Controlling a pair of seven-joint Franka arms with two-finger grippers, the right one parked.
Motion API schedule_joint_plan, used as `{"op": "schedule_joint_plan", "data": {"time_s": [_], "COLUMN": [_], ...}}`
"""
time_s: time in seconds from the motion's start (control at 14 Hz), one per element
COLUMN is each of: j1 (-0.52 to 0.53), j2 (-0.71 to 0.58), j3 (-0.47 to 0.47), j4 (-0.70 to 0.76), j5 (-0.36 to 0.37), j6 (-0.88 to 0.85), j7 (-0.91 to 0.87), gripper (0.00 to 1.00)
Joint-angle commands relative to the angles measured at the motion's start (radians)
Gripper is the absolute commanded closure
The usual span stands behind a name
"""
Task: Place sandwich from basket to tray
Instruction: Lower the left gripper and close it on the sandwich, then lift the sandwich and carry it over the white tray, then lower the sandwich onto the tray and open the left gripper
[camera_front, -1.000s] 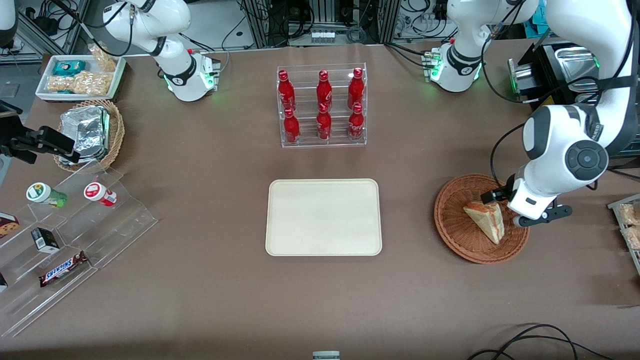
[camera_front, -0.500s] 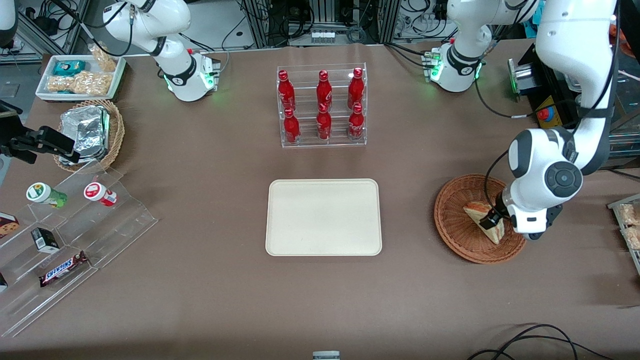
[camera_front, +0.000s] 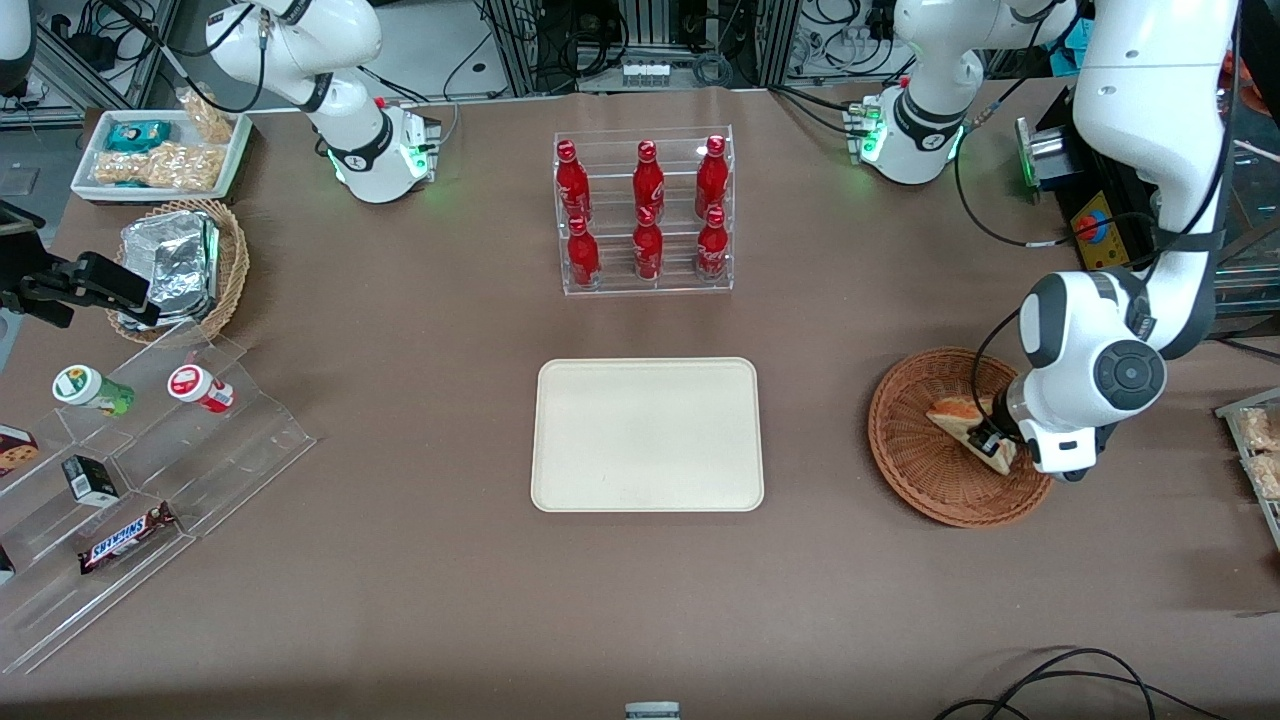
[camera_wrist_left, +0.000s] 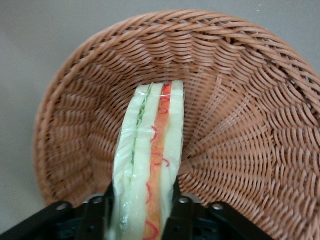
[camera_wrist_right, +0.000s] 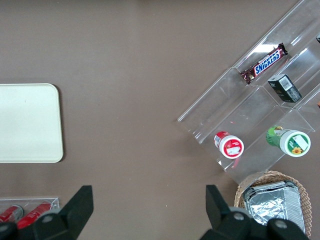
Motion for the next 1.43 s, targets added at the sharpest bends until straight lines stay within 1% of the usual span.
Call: {"op": "schedule_joint_plan", "data": {"time_s": [0.0,0.07,0.21,0.36,0.5,0.57,0.64,0.71,0.86,1.07,1.21,1.36], "j1": [-0.01,-0.015,-0.036,-0.041,-0.046,-0.046,-0.056,-0.094,-0.171,-0.288,-0.341,-0.378], "j2": [-0.064,-0.066,-0.057,-0.052,-0.006,0.035,0.089,0.136,0.187,0.235,0.256,0.273], "j3": [-0.007,-0.016,-0.068,-0.145,-0.244,-0.28,-0.326,-0.347,-0.348,-0.348,-0.348,-0.348], "j4": [0.097,0.159,0.233,0.232,0.27,0.302,0.363,0.416,0.454,0.464,0.473,0.474], "j5": [-0.007,-0.011,-0.018,-0.033,-0.05,-0.051,-0.047,-0.035,-0.01,0.042,0.112,0.131], "j6": [-0.208,-0.303,-0.378,-0.362,-0.304,-0.289,-0.281,-0.283,-0.248,-0.113,-0.08,-0.03], "j7": [-0.018,-0.017,-0.017,0.017,0.136,0.171,0.163,0.146,0.134,0.08,0.046,0.048], "gripper": [0.98,0.98,0.98,1.0,1.0,0.98,0.95,0.93,0.94,0.95,0.96,0.96]}}
